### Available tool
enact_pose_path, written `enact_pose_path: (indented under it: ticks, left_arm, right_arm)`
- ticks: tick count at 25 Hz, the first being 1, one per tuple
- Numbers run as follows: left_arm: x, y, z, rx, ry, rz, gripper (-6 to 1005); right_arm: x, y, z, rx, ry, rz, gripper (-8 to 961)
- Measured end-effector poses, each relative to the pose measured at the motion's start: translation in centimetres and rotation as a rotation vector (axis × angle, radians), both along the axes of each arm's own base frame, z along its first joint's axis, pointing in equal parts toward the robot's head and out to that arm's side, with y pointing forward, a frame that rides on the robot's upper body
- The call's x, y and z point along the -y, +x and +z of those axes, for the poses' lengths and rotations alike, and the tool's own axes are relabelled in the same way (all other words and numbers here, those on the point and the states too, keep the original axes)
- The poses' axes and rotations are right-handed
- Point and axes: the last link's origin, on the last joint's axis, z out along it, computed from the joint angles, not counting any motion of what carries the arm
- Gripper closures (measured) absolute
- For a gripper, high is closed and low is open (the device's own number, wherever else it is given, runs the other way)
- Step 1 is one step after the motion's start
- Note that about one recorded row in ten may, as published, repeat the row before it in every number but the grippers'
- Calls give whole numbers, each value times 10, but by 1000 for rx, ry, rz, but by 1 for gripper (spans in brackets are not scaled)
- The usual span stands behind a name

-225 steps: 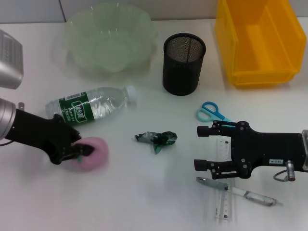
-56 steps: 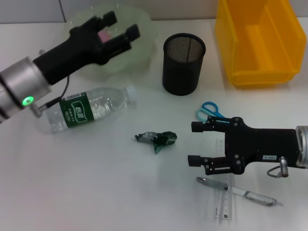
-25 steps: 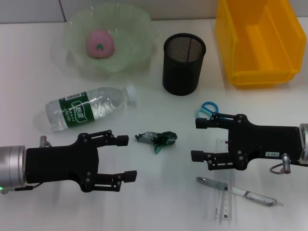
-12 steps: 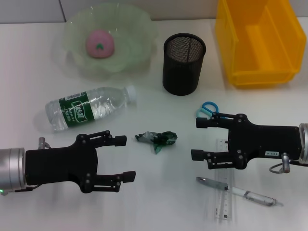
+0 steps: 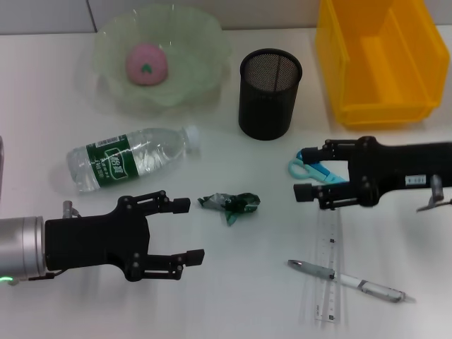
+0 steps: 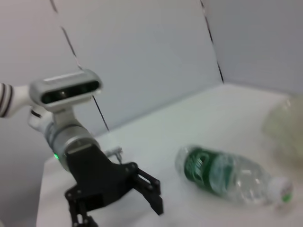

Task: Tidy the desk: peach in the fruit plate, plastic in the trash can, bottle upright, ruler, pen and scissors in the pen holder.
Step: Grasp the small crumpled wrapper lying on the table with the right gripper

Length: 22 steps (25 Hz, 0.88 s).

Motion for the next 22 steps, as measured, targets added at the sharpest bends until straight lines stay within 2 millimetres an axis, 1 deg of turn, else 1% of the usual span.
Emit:
enact_pose_path:
  ticks: [6,10,15,22]
  left_arm:
    - [-1,2,-2,4,4,-11,165]
    - [-1,3,-2,4,7,-13,166]
    - [-2,2,-2,-1,12,-8,168]
    - [-3,-2,-1,-12,25,5,170]
  right_arm:
    - [-22,-23,17,157,-116,-58,134]
    - [-36,-40,21,264,-166,-59,134]
    - [-47,-54,19,377,-188,-25,134]
    - [-52,-74,4,453,-205,85,134]
